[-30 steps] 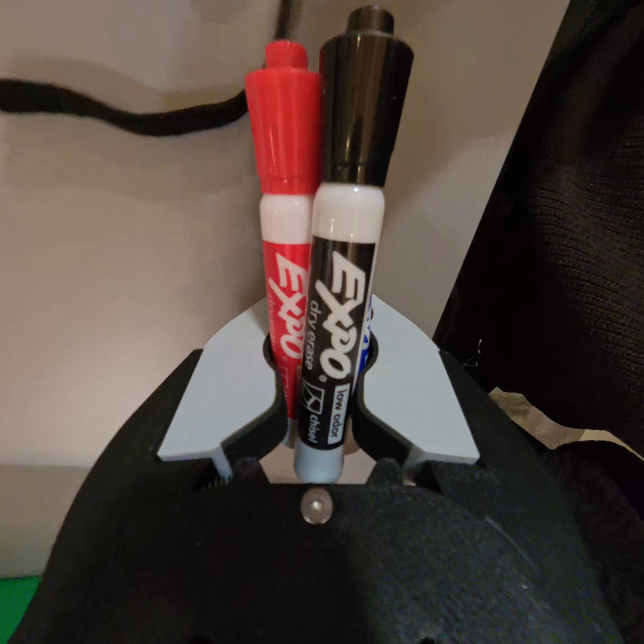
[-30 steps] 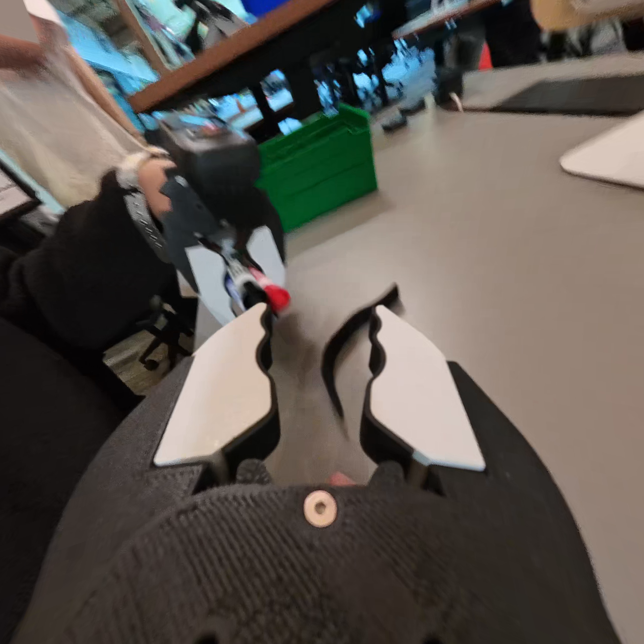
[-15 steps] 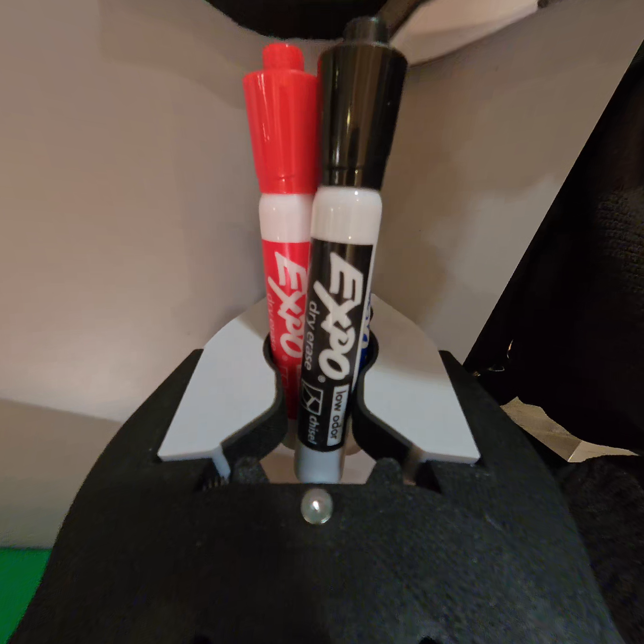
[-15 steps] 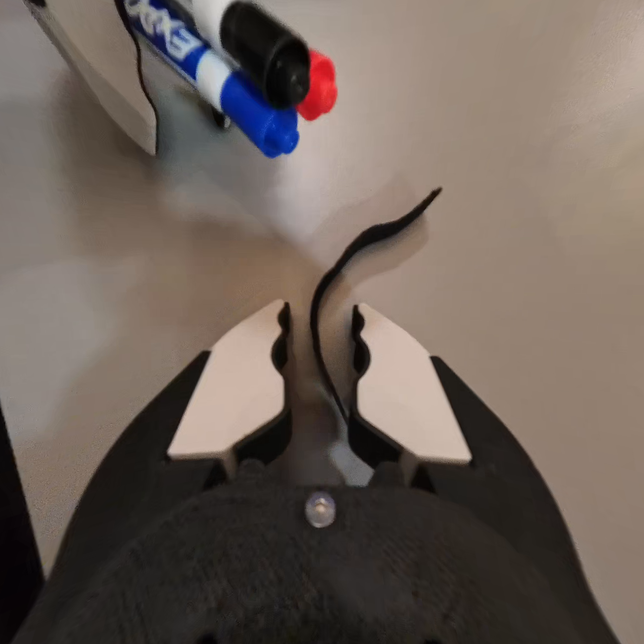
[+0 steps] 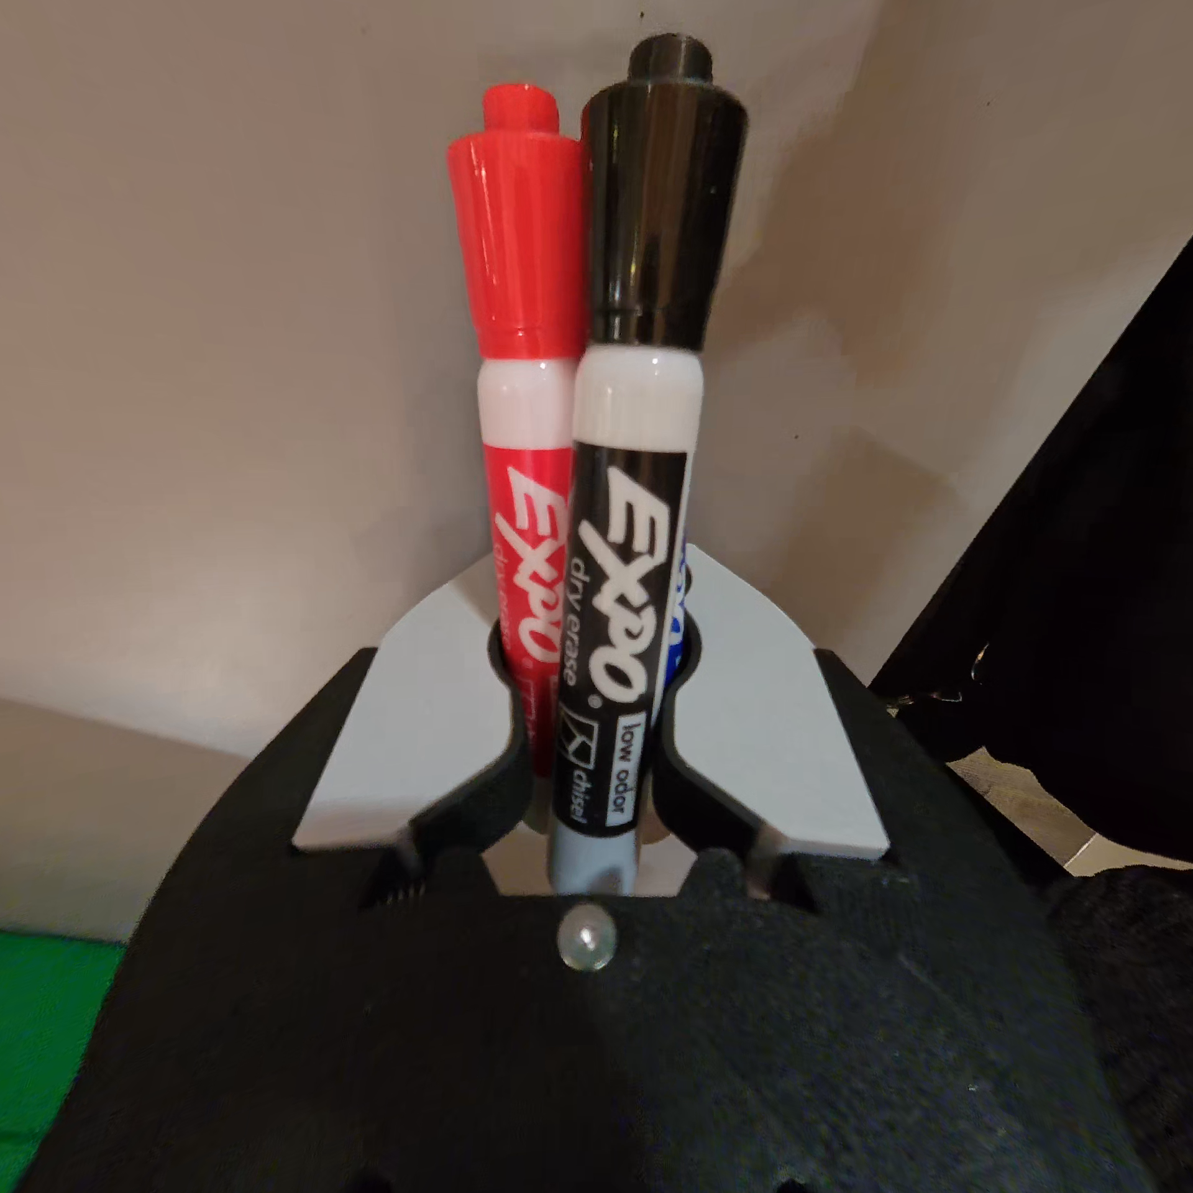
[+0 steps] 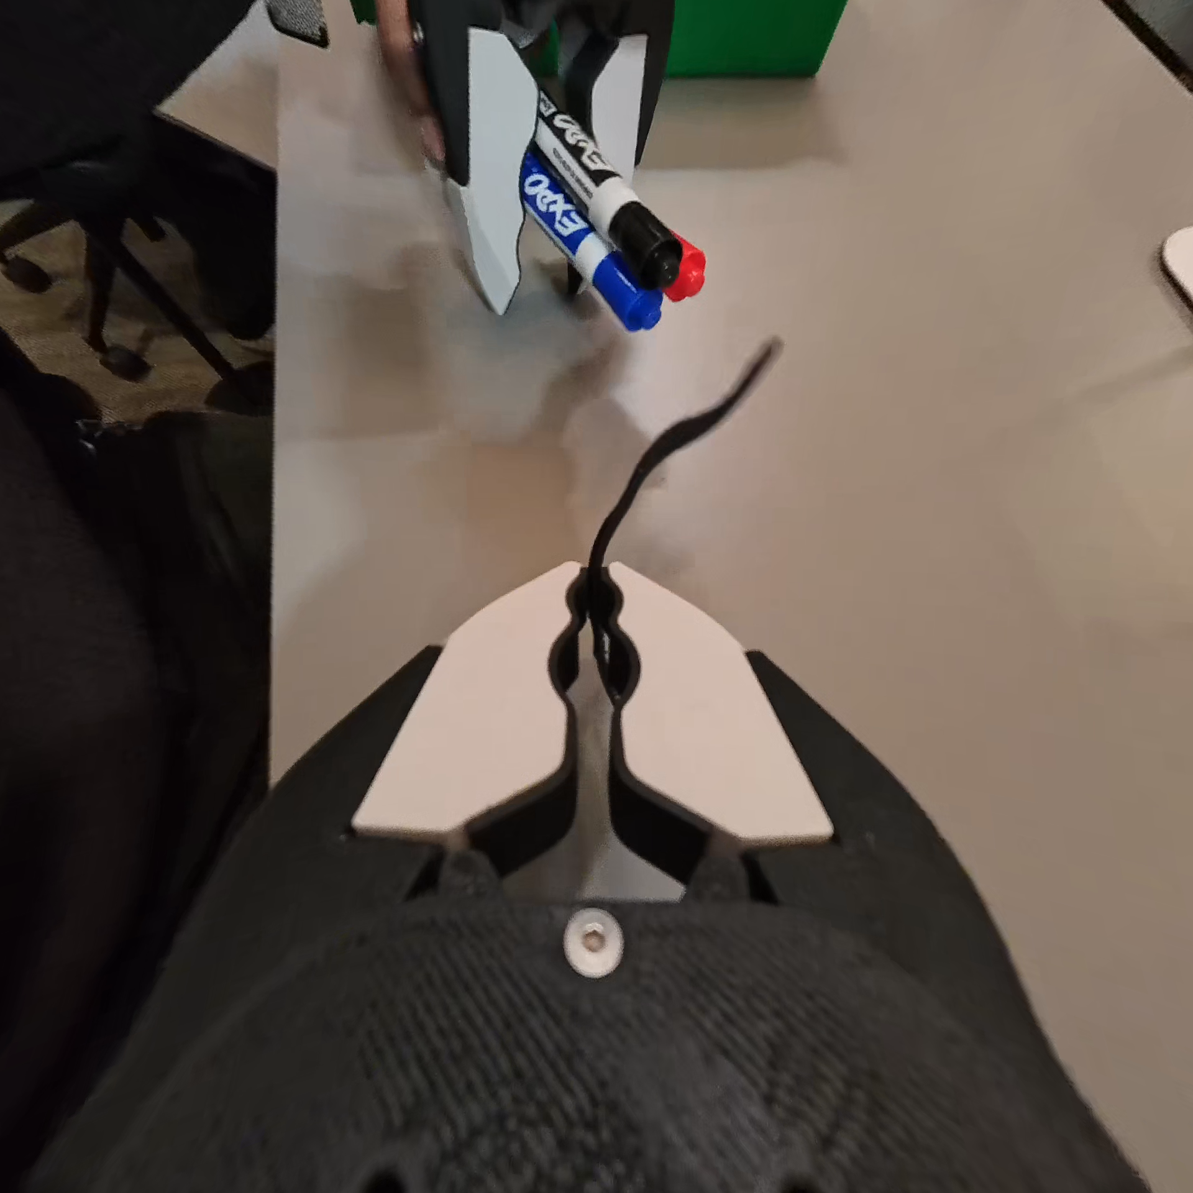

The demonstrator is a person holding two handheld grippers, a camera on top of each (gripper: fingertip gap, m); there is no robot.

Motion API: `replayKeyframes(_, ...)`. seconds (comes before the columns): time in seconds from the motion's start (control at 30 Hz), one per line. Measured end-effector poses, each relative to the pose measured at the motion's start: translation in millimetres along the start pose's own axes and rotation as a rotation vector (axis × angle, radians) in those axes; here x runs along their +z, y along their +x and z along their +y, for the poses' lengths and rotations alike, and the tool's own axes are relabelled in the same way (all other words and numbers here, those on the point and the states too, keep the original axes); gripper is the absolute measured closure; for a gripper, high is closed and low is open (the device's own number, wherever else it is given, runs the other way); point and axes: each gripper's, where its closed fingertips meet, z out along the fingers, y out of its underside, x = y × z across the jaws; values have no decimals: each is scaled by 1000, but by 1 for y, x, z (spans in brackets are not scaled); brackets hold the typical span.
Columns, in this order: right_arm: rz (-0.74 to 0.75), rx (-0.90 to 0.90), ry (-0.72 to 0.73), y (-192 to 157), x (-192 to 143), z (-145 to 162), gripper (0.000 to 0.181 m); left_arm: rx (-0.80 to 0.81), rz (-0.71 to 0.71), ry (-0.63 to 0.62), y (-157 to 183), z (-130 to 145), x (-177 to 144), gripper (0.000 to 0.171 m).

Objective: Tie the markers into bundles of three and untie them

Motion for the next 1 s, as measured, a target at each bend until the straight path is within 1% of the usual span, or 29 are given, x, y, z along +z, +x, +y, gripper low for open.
replayKeyframes(0.17,37,40,10,-17,-29,23,178,45,-86,-33,-1,1,2,126)
replayKeyframes(0.3,60,36,32,-29,-41,27,178,44,-132,-32,-1,2,3,125)
replayKeyframes(0.4,27,8,16,-36,-33,31,178,11,-153,2,-1,1,4,126)
replayKeyframes(0.5,-11,-54,-67,-40,-19,43,178,10,-177,23,-1,1,4,126)
replayKeyframes(0.6,4,-108,-136,-41,-15,51,178,26,-201,28,-1,1,5,126)
replayKeyframes(0.7,31,-120,-149,-40,-16,52,178,24,-214,33,-1,1,5,126)
replayKeyframes(0.77,64,-102,-153,-34,-16,52,178,27,-214,50,-1,1,5,126)
replayKeyframes(0.8,90,-84,-157,-28,-16,53,175,32,-211,60,-1,1,5,126)
replayKeyframes(0.87,135,-39,-144,-17,-17,52,156,37,-199,79,-1,1,5,126)
replayKeyframes(0.93,162,6,-90,-9,-21,45,140,34,-183,100,-1,1,4,126)
replayKeyframes(1.0,189,43,-20,-3,-29,37,134,35,-170,120,0,1,4,125)
